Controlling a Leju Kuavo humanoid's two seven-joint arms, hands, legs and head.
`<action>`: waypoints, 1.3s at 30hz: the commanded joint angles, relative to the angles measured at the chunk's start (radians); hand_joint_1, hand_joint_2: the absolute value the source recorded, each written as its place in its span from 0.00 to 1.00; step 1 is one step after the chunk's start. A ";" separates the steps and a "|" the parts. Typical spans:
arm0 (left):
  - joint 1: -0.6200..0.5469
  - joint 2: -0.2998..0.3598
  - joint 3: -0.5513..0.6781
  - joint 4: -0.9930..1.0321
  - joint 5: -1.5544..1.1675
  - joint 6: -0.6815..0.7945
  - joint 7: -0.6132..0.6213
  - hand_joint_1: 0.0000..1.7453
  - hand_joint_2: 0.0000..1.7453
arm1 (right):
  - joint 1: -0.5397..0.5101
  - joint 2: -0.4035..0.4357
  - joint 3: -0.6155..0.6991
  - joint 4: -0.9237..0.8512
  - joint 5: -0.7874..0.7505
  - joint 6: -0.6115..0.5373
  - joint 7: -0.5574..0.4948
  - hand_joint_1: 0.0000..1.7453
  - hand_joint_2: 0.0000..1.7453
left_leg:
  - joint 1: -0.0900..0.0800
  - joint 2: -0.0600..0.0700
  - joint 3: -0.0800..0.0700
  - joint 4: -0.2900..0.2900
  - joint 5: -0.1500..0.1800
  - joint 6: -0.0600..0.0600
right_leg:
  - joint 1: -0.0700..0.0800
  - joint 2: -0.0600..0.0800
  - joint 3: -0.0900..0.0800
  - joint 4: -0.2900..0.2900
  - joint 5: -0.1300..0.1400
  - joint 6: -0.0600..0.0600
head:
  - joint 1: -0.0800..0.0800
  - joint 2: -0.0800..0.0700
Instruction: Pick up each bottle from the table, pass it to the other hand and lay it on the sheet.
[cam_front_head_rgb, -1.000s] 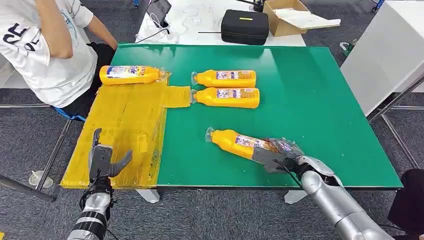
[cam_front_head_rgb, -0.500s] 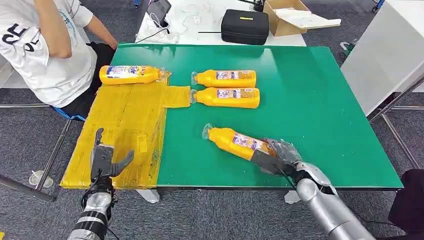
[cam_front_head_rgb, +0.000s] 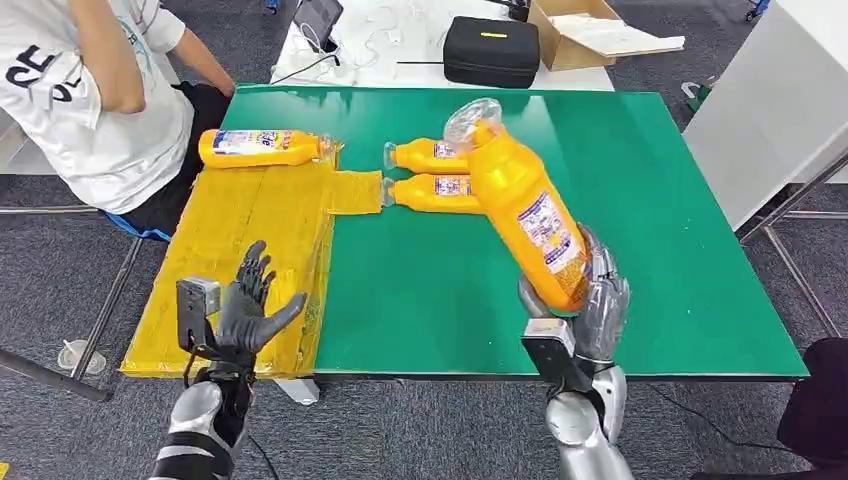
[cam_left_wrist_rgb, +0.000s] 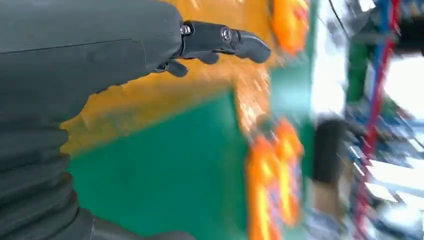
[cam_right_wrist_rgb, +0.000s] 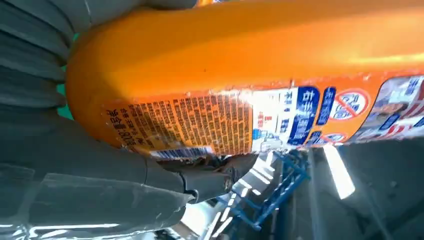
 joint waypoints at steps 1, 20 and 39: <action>0.023 0.070 -0.117 -0.114 0.136 -0.156 0.020 0.00 1.00 | 0.000 0.060 -0.053 0.141 0.011 0.057 -0.065 1.00 1.00 | 0.000 0.003 0.008 -0.002 -0.002 0.001 | 0.001 0.000 0.007 -0.002 -0.001 -0.003 | 0.000 0.000; -0.015 0.073 -0.235 -0.072 0.124 -0.190 0.012 0.00 1.00 | -0.065 0.119 0.100 0.382 0.067 0.104 -0.101 1.00 1.00 | 0.001 0.003 0.006 -0.002 -0.001 0.000 | 0.002 0.002 0.005 -0.001 0.000 -0.002 | 0.000 0.000; -0.101 0.062 -0.297 0.050 0.154 -0.215 0.006 0.00 1.00 | -0.201 0.173 0.383 0.726 0.183 0.031 -0.049 1.00 1.00 | 0.001 0.002 0.010 -0.002 -0.001 0.001 | 0.002 -0.001 0.008 -0.002 -0.002 -0.002 | 0.000 0.000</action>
